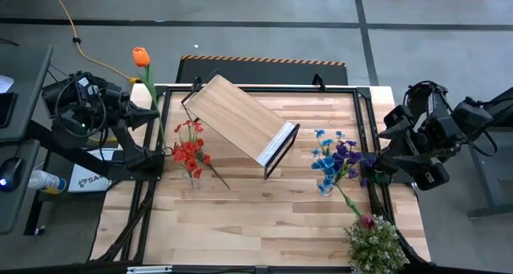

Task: Pick and place flowers into a vace then onto a shelf
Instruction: Put the orange tulip into the left transparent vase

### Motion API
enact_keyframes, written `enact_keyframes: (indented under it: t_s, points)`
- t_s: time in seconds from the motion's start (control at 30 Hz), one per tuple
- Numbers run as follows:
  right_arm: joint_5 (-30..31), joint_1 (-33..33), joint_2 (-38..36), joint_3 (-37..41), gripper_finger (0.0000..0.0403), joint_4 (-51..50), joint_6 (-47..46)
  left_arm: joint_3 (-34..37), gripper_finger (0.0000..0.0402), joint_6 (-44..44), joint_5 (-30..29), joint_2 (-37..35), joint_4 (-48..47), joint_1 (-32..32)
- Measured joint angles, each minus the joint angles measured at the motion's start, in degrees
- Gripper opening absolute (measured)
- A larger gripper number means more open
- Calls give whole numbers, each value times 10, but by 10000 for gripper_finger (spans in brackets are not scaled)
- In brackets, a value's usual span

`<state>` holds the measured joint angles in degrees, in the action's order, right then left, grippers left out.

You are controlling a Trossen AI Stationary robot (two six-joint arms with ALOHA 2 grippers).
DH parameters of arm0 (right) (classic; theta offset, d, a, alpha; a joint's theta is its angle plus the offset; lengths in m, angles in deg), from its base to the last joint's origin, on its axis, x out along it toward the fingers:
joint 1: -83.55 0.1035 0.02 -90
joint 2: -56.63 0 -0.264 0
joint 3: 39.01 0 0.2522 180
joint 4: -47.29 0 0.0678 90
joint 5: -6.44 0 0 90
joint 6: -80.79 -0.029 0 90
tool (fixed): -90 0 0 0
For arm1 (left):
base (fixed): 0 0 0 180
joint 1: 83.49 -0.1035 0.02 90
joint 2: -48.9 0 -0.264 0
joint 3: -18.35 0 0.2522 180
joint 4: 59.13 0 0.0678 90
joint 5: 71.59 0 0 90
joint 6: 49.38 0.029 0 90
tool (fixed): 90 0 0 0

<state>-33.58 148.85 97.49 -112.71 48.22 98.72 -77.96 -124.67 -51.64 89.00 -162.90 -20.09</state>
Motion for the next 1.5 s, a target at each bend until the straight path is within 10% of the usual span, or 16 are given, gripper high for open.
enact_keyframes:
  t_s: [0.8, 1.5]
  points:
    - [21, 0, 4, 0, 265, 48, 33, 0, 20, 139, 28, -127, 0, -18]
    - [-34, -1, 98, 0, 265, 238, 204, 44, 20, 464, 431, -250, 189, -445]
